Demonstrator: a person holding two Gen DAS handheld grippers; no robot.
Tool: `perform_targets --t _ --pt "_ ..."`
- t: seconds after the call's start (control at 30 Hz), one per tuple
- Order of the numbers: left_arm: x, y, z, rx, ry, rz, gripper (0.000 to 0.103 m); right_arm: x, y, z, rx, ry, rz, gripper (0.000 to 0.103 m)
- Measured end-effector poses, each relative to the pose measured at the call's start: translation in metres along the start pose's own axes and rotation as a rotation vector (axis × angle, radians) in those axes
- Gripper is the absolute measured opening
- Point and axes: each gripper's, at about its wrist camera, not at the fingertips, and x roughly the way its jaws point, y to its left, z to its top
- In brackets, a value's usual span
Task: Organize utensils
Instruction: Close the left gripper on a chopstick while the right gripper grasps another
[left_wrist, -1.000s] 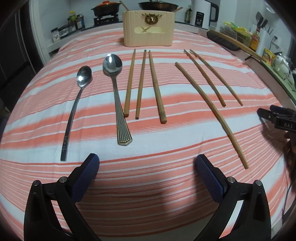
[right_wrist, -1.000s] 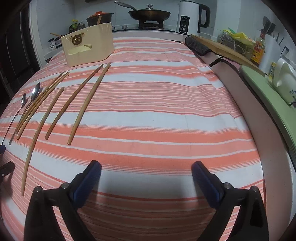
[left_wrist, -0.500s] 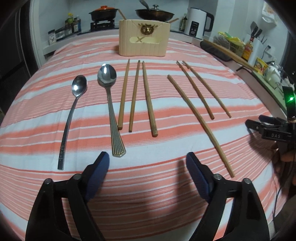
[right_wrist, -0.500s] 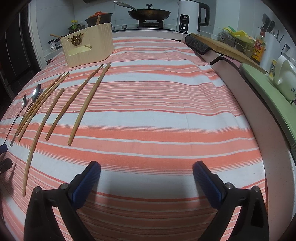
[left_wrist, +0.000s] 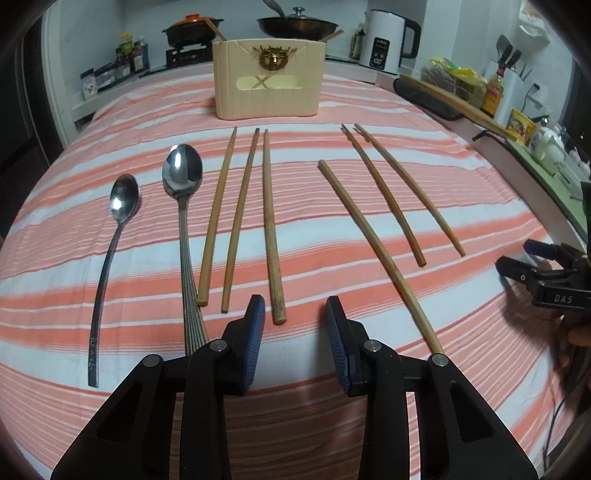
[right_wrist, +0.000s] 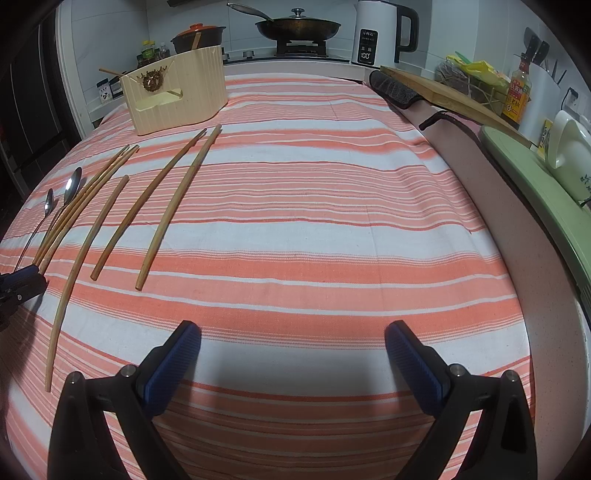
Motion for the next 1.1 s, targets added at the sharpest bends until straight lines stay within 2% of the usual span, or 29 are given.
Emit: perform_targets --t 0.07,0.1,0.17,0.27,0.33,0.4,0.43,0.5,0.57,0.6,0.67,0.73,0.87,1.03,1.07,1.1 --pt "0.001 -0.003 0.0 0.012 -0.003 0.006 0.029 -0.002 0.004 0.001 -0.012 0.009 -0.004 0.103" --pt "0.002 -0.004 0.001 0.017 -0.004 0.008 0.027 -0.004 0.01 0.002 -0.025 0.02 0.024 0.103" --pt "0.002 -0.004 0.002 0.018 -0.003 0.002 0.017 -0.011 0.024 0.004 -0.055 0.016 0.104 0.102" --pt "0.003 -0.004 0.003 0.011 -0.004 -0.007 0.013 -0.018 0.049 0.012 -0.104 -0.02 0.183 0.101" --pt "0.004 -0.004 0.004 0.009 -0.004 -0.007 0.012 -0.016 0.062 0.018 -0.133 -0.034 0.188 0.091" --pt "0.004 -0.005 0.004 0.009 -0.004 -0.006 0.012 -0.007 0.07 0.025 -0.141 -0.015 0.205 0.072" --pt "0.004 -0.005 0.004 0.009 -0.004 -0.006 0.012 -0.003 0.072 0.026 -0.14 -0.006 0.21 0.069" --pt "0.004 -0.005 0.004 0.008 -0.004 -0.009 0.012 0.004 0.078 0.029 -0.149 -0.002 0.217 0.047" --pt "0.005 -0.006 0.005 0.008 -0.003 -0.017 0.009 0.007 0.083 0.029 -0.174 -0.015 0.192 0.037" --pt "0.006 -0.007 0.007 0.01 -0.003 -0.02 0.009 0.008 0.084 0.029 -0.18 -0.019 0.171 0.023" --pt "0.008 -0.009 0.009 0.021 -0.003 -0.026 0.007 0.009 0.076 0.031 -0.142 -0.024 0.146 0.007" --pt "0.01 -0.013 0.011 0.04 -0.002 -0.033 0.005 0.009 0.062 0.031 -0.085 -0.022 0.135 0.005" --pt "0.01 -0.022 0.011 0.099 0.0 -0.06 0.005 0.003 0.032 0.025 -0.013 -0.028 0.047 0.006" --pt "0.008 -0.01 0.012 0.038 0.009 -0.064 0.011 -0.004 0.007 0.018 0.008 -0.035 0.027 0.007" --pt "0.007 -0.007 0.011 0.029 0.009 -0.063 0.02 -0.006 0.004 0.017 0.007 -0.036 0.037 0.01" --pt "0.005 -0.005 0.01 0.025 0.008 -0.062 0.027 -0.008 0.001 0.016 0.007 -0.039 0.047 0.025"
